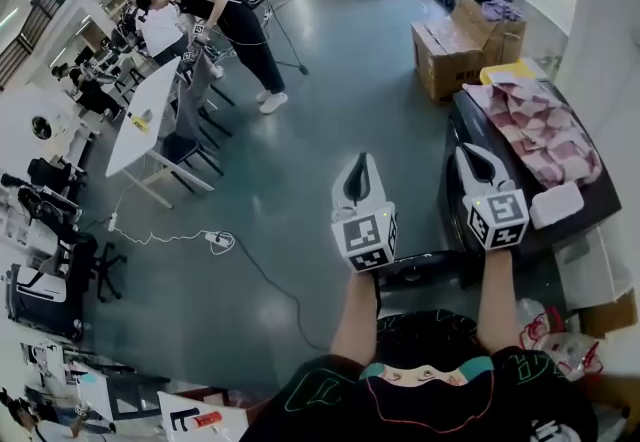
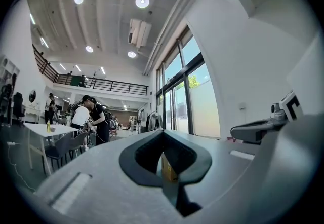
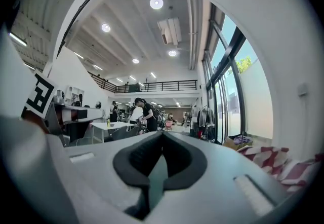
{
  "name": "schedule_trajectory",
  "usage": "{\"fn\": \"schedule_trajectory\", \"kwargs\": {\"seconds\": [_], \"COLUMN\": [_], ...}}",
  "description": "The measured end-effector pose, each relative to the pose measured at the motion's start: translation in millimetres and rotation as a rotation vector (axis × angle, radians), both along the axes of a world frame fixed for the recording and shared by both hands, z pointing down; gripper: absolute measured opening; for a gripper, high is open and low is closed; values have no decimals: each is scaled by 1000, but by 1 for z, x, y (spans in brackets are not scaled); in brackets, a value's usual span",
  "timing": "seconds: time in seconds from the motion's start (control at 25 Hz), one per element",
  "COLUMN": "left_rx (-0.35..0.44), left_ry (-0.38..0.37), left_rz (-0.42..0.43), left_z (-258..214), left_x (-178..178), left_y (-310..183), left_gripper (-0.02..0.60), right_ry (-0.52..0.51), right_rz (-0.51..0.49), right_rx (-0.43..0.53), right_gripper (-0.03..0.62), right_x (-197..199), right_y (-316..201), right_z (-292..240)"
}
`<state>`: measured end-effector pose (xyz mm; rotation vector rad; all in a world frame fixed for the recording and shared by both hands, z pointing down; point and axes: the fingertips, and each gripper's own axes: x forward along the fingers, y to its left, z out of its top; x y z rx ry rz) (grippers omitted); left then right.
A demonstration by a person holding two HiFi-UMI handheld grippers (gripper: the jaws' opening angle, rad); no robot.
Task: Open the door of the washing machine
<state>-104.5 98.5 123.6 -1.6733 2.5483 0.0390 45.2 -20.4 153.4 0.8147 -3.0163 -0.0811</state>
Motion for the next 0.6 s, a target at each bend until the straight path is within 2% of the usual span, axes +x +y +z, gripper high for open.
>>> {"fn": "schedule_trajectory", "kwargs": {"seconds": [0.28,0.6], "left_rx": [-89,-50], "left_ry": [-49,-73], "left_rz": [-42,-36], "left_z": [9,7], "left_x": [-4,-3], "left_y": [-8,-16], "left_gripper": [11,11], "right_ry": [-24,-25], "right_rz": [-12,0], "right_rx": [25,26], "right_gripper": [3,3], "right_x": [-2,-1], "right_y": [-5,-17], "right_z": [-10,-8]}}
